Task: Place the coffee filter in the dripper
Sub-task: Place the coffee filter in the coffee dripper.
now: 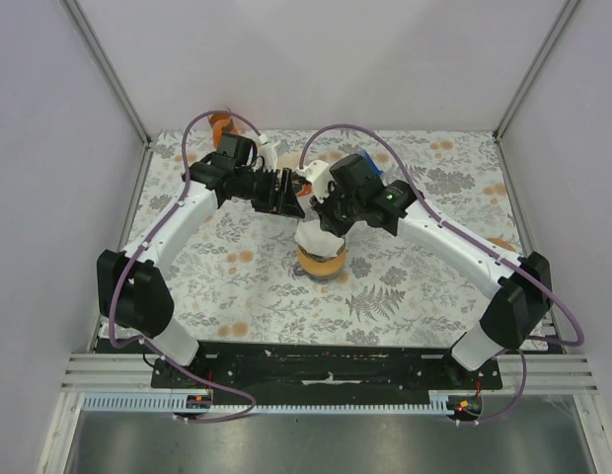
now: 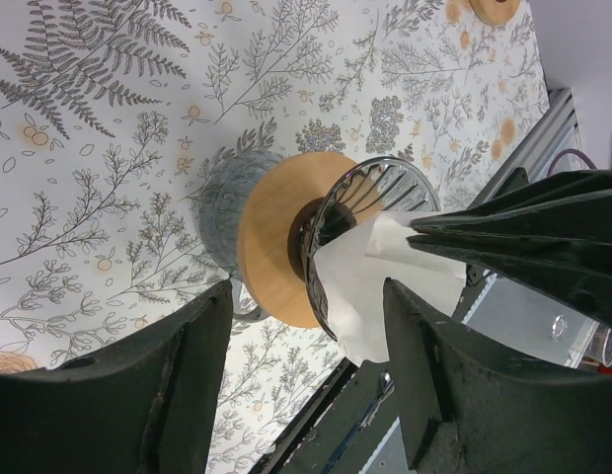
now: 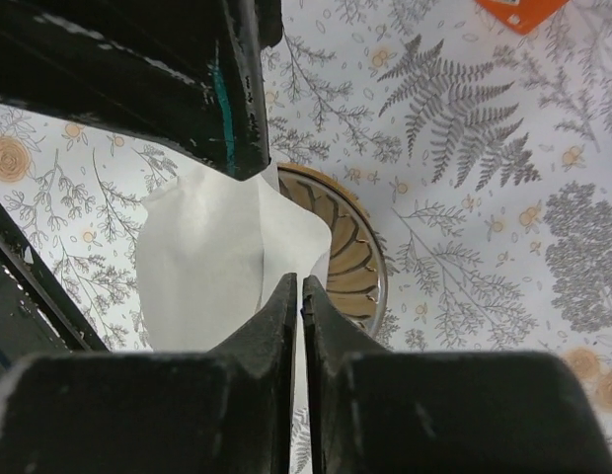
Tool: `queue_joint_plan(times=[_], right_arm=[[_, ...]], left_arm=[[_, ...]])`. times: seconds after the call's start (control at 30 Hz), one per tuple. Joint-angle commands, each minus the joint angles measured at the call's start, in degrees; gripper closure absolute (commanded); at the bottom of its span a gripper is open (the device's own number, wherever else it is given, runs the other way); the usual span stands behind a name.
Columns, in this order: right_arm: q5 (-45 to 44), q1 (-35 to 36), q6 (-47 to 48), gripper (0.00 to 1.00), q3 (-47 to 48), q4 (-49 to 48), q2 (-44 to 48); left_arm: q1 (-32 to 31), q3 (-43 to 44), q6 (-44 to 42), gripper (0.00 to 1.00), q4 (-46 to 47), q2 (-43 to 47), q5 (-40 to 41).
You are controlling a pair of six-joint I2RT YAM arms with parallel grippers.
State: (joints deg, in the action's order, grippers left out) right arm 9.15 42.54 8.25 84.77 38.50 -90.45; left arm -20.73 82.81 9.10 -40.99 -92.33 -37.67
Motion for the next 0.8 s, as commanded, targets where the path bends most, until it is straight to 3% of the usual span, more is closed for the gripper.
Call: queue_joint_plan(times=[0.0, 0.2, 0.43, 0.57, 0.77], right_arm=[[-1.1, 0.8, -3.1, 0.89, 1.4, 1.8, -1.8], [-8.8, 0.8, -3.1, 0.56, 3.9, 2.9, -0.3], [-9.5, 0.8, -1.0, 0.37, 6.0, 3.9, 0.5], [-9.3, 1.7, 0.5, 0.42, 6.4, 3.6, 2.2], [-4.6, 2.4, -0.3, 0.77, 4.3, 3.2, 1.4]], left_arm=[[0.1, -0.2, 1.1, 0.32, 1.4, 2.5, -2.0], [0.0, -1.2, 1.4, 0.32, 2.1, 2.5, -2.3], [0.2, -1.7, 1.1, 0.31, 2.3, 2.9, -2.2], [0.6, -1.4, 1.2, 0.31, 2.2, 2.9, -2.3], [1.7, -3.0, 2.9, 0.31, 3.5, 3.3, -2.9]])
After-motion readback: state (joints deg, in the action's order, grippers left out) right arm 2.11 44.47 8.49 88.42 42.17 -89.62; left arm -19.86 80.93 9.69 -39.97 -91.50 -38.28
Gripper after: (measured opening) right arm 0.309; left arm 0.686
